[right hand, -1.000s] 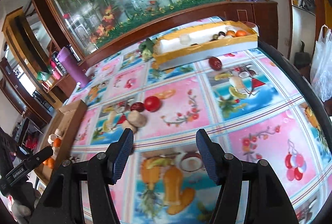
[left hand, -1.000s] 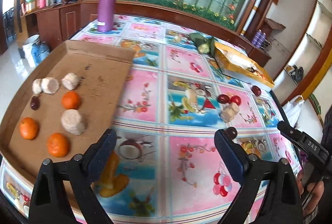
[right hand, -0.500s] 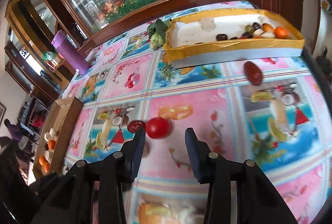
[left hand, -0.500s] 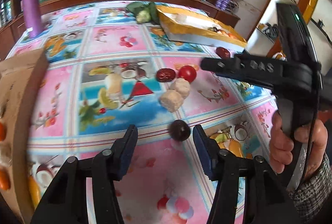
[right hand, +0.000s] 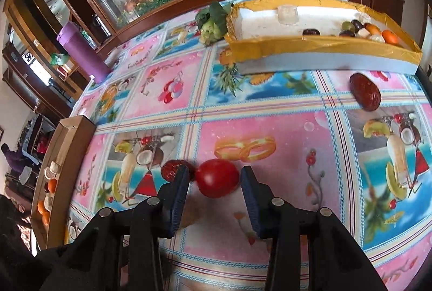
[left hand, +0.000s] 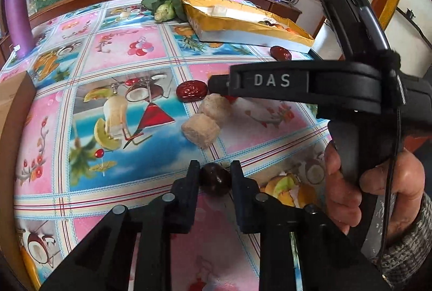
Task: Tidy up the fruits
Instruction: 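Grasp a dark round date with the left tool while the right grasps a red tomato, then carry both items into the tray and open both tools to release them, then move both open tools back over the fruit on the table, then grasp a beige cake piece with the left tool while the right grasps a dark red date, then carry both items over the tray and open both tools to drop them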
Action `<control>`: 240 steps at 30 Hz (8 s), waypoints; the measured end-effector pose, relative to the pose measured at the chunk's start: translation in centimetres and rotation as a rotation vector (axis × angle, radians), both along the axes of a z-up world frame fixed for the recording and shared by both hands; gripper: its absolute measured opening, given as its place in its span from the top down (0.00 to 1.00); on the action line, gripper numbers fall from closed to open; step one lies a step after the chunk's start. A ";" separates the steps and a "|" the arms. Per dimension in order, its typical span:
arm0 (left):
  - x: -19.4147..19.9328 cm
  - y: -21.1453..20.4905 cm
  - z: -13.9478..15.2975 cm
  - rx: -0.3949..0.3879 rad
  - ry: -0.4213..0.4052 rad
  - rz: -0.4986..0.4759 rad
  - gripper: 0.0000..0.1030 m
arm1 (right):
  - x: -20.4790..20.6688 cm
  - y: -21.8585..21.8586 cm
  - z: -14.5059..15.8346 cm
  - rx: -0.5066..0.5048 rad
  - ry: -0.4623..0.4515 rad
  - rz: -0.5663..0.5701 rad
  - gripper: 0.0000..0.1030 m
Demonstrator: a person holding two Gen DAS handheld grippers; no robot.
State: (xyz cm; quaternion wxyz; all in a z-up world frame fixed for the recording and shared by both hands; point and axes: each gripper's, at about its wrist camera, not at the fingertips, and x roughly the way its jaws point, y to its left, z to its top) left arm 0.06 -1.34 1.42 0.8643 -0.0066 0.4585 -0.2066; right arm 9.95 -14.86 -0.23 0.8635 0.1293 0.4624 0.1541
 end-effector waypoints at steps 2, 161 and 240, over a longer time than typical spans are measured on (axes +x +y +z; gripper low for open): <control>-0.1 0.4 0.1 -0.019 0.010 0.012 0.80 | 0.0 0.0 -0.1 -0.002 -0.006 0.001 0.66; 0.6 2.6 2.5 0.041 -0.066 0.118 0.31 | 3.7 -11.6 0.9 -0.129 -0.051 -0.313 0.43; -9.9 34.2 4.4 -0.117 -0.112 0.766 0.71 | -15.7 28.0 6.4 -0.007 -0.236 0.617 0.68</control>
